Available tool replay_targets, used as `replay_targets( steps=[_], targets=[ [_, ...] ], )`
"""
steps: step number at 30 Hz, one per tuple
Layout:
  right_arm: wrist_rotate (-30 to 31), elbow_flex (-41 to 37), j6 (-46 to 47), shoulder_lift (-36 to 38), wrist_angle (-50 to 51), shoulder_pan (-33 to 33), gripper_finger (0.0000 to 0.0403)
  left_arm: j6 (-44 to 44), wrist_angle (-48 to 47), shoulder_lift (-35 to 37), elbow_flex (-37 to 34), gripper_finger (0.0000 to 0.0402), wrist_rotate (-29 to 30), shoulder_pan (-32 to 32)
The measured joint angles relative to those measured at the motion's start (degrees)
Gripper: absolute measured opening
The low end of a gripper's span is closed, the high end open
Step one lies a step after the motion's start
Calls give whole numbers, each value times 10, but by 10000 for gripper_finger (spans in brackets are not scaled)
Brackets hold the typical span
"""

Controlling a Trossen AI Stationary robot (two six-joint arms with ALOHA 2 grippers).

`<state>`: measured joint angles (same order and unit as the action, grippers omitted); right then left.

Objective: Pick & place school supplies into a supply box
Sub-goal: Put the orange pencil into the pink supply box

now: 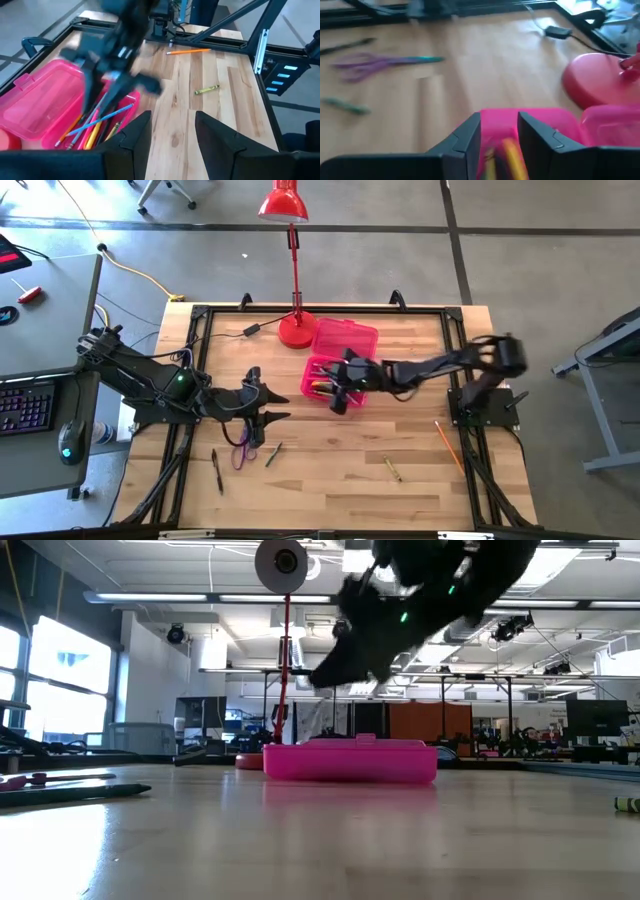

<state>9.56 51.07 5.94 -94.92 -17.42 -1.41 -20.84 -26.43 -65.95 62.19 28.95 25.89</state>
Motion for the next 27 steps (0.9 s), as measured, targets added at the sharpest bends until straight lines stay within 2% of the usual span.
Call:
replay_targets(
  steps=[4, 7, 11, 14, 16, 19, 23, 27],
  targets=[
    [7, 0, 41, 106, 151, 56, 104, 0, -3, 0, 0, 184, 0, 0],
    [50, 0, 108, 176, 305, 113, 102, 0, -4, 0, 0, 184, 0, 0],
    [102, 0, 310, 233, 517, 200, 101, 0, -4, 0, 0, 184, 1, 0],
    [105, 0, 476, 251, 653, 266, 101, 0, -4, -2, 0, 184, 3, 0],
    [84, 0, 573, 250, 734, 307, 101, 0, -4, -4, 0, 184, 7, 0],
    [7, -19, 691, 245, 803, 360, 101, 0, -1, -8, 0, 184, 10, 0],
    [-107, -72, 781, 244, 806, 415, 101, -5, -2, -14, 0, 184, 11, 0],
    [-126, -122, 838, 244, 804, 441, 101, -5, -1, -18, 0, 184, 8, 0]
  ],
)
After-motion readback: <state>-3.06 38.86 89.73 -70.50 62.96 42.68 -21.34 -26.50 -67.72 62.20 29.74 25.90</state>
